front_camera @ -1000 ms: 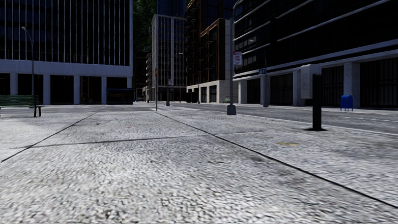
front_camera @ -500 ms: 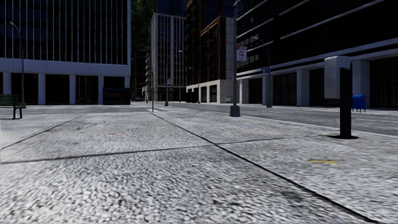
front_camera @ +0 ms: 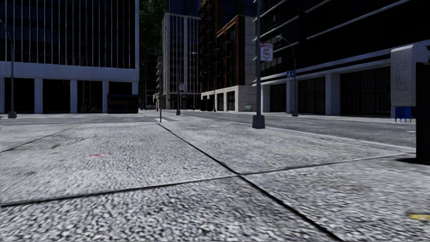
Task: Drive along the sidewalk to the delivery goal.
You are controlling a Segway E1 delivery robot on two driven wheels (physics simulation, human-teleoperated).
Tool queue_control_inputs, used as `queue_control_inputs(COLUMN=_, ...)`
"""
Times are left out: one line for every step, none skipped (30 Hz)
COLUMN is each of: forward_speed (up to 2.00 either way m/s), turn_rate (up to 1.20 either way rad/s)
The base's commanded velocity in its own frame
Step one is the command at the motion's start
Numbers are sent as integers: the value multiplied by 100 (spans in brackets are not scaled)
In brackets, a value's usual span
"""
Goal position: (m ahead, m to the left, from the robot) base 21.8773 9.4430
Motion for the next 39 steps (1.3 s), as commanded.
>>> queue_control_inputs(forward_speed=200, turn_rate=0)
queue_control_inputs(forward_speed=200, turn_rate=0)
queue_control_inputs(forward_speed=200, turn_rate=0)
queue_control_inputs(forward_speed=200, turn_rate=0)
queue_control_inputs(forward_speed=200, turn_rate=0)
queue_control_inputs(forward_speed=200, turn_rate=0)
queue_control_inputs(forward_speed=200, turn_rate=0)
queue_control_inputs(forward_speed=200, turn_rate=0)
queue_control_inputs(forward_speed=200, turn_rate=0)
queue_control_inputs(forward_speed=200, turn_rate=0)
queue_control_inputs(forward_speed=200, turn_rate=0)
queue_control_inputs(forward_speed=200, turn_rate=0)
queue_control_inputs(forward_speed=200, turn_rate=0)
queue_control_inputs(forward_speed=200, turn_rate=0)
queue_control_inputs(forward_speed=200, turn_rate=0)
queue_control_inputs(forward_speed=200, turn_rate=0)
queue_control_inputs(forward_speed=200, turn_rate=0)
queue_control_inputs(forward_speed=200, turn_rate=0)
queue_control_inputs(forward_speed=200, turn_rate=0)
queue_control_inputs(forward_speed=200, turn_rate=0)
queue_control_inputs(forward_speed=200, turn_rate=0)
queue_control_inputs(forward_speed=200, turn_rate=0)
queue_control_inputs(forward_speed=200, turn_rate=0)
queue_control_inputs(forward_speed=200, turn_rate=0)
queue_control_inputs(forward_speed=200, turn_rate=0)
queue_control_inputs(forward_speed=200, turn_rate=0)
queue_control_inputs(forward_speed=200, turn_rate=0)
queue_control_inputs(forward_speed=200, turn_rate=0)
queue_control_inputs(forward_speed=200, turn_rate=0)
queue_control_inputs(forward_speed=200, turn_rate=0)
queue_control_inputs(forward_speed=200, turn_rate=0)
queue_control_inputs(forward_speed=200, turn_rate=0)
queue_control_inputs(forward_speed=200, turn_rate=0)
queue_control_inputs(forward_speed=200, turn_rate=0)
queue_control_inputs(forward_speed=200, turn_rate=0)
queue_control_inputs(forward_speed=200, turn_rate=0)
queue_control_inputs(forward_speed=200, turn_rate=0)
queue_control_inputs(forward_speed=200, turn_rate=0)
queue_control_inputs(forward_speed=200, turn_rate=0)
